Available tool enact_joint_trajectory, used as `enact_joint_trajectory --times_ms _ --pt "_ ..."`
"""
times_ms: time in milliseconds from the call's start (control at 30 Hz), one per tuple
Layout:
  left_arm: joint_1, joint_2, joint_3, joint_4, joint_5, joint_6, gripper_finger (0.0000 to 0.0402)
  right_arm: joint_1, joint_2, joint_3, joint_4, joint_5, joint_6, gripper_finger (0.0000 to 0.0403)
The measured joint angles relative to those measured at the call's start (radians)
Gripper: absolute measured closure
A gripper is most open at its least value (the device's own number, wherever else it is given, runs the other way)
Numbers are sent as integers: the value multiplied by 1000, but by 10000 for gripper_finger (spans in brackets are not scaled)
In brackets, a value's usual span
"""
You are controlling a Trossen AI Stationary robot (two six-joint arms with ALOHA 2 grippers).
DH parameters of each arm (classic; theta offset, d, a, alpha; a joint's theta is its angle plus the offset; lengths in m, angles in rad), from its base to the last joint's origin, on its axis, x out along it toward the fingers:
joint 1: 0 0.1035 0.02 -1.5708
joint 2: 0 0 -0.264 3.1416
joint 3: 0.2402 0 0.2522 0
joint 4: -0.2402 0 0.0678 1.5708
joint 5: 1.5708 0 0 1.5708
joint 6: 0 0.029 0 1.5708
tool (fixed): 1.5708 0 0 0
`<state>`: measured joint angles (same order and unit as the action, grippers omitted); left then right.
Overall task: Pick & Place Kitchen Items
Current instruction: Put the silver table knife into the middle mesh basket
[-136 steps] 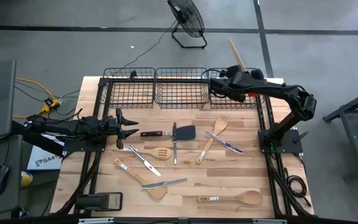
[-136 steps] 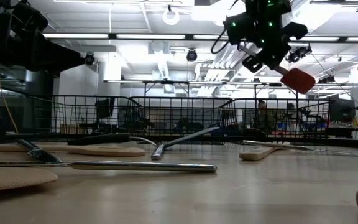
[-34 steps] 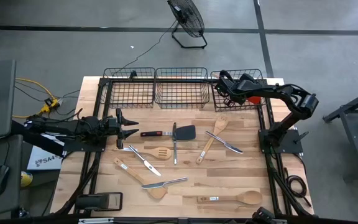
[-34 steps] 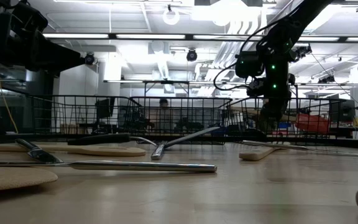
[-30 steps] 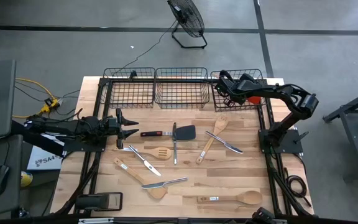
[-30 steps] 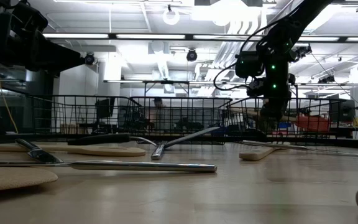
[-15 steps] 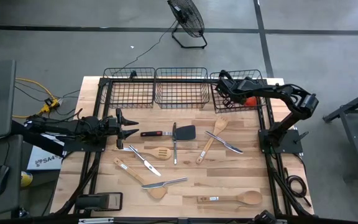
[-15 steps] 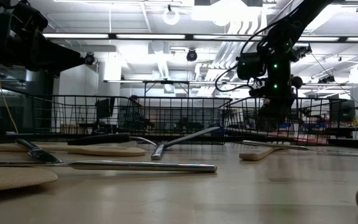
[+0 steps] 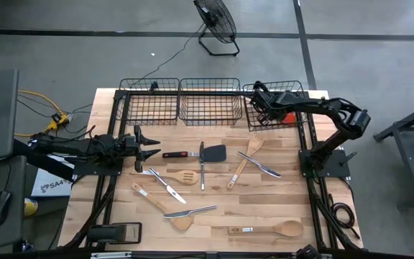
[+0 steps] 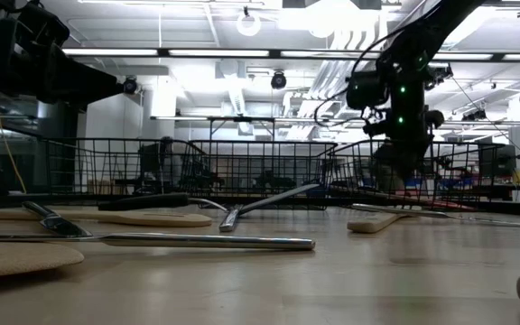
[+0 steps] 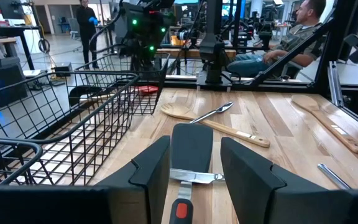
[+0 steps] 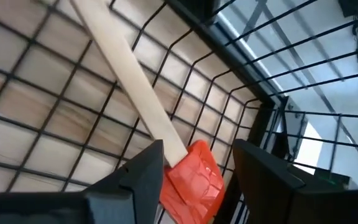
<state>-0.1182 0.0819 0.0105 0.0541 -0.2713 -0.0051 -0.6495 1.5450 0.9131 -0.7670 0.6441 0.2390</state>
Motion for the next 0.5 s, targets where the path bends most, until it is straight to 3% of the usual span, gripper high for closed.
enact_joint_trajectory --times_ms 267,500 --pt "0 0 0 0 0 0 261 -15 -162 0 45 -43 3 217" --pt "0 0 0 0 0 0 261 -12 -306 0 130 -223 4 217"
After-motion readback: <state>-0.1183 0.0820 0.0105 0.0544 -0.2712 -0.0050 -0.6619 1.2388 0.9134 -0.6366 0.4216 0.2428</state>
